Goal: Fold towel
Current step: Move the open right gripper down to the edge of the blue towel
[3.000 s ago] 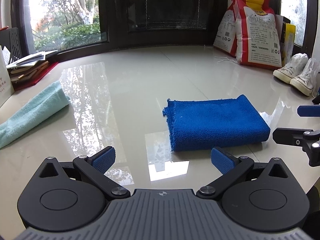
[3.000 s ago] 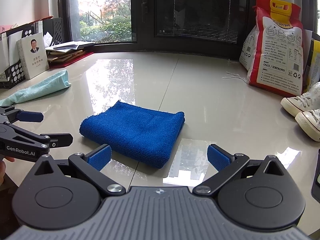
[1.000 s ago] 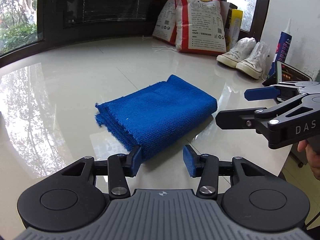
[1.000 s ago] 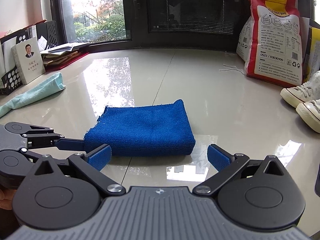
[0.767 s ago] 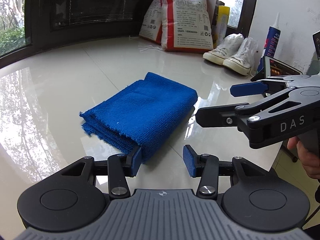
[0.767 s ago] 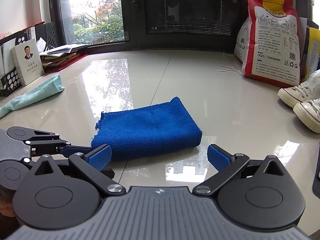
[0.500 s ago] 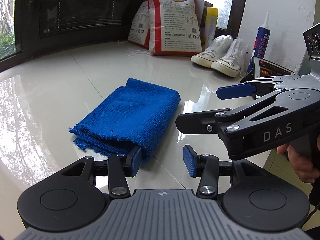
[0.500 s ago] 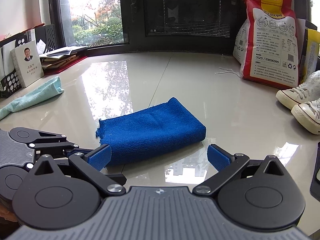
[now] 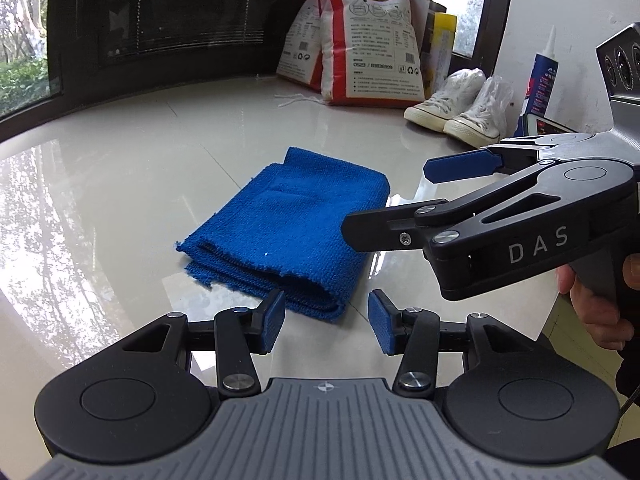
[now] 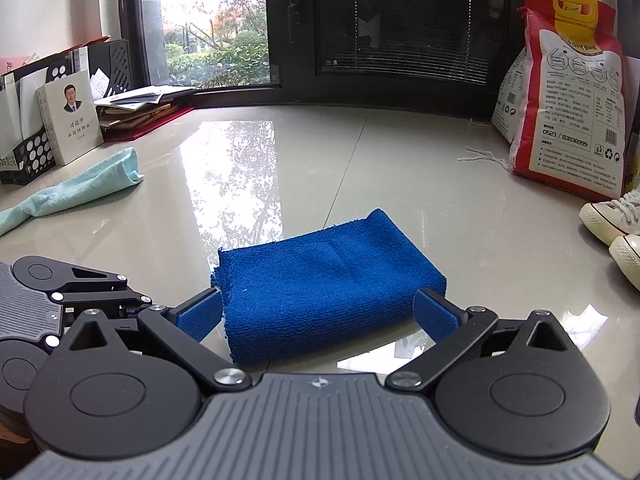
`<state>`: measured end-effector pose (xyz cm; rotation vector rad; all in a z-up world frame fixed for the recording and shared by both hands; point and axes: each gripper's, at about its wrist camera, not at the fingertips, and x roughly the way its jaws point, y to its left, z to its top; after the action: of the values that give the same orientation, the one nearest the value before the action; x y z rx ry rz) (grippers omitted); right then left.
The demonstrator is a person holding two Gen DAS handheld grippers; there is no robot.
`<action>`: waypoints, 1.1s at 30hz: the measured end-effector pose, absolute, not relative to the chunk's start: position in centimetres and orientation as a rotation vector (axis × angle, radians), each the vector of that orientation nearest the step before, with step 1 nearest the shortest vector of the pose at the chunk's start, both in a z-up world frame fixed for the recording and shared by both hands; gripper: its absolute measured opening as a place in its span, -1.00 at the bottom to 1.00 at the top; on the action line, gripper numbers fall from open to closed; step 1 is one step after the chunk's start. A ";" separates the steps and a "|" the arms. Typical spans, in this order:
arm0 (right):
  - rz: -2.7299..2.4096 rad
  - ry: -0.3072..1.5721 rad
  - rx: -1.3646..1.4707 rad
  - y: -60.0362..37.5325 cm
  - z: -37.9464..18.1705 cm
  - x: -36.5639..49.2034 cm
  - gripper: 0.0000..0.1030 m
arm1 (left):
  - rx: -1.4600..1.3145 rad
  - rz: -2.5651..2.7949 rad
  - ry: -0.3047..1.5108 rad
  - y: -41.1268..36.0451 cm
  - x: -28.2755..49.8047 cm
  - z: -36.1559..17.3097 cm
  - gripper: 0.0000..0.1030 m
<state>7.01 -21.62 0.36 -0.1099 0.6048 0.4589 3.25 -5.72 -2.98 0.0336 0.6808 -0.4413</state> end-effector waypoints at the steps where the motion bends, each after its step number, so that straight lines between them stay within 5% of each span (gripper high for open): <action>1: 0.464 0.606 -0.114 -21.3 0.3 7.1 0.94 | 0.032 -0.435 0.684 -5.4 3.3 -3.0 -0.02; 25: 0.560 0.680 -0.203 -14.1 -2.0 11.8 0.17 | 0.014 -0.291 0.683 0.9 3.7 -3.2 0.05; 33: 0.558 0.711 -0.202 -13.2 -3.1 13.0 -0.31 | 0.002 -0.277 0.687 1.7 3.9 -3.3 0.05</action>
<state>12.98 -13.23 -3.06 -0.2019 0.7106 0.5575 3.92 1.68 -3.27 0.0025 0.6866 -0.2773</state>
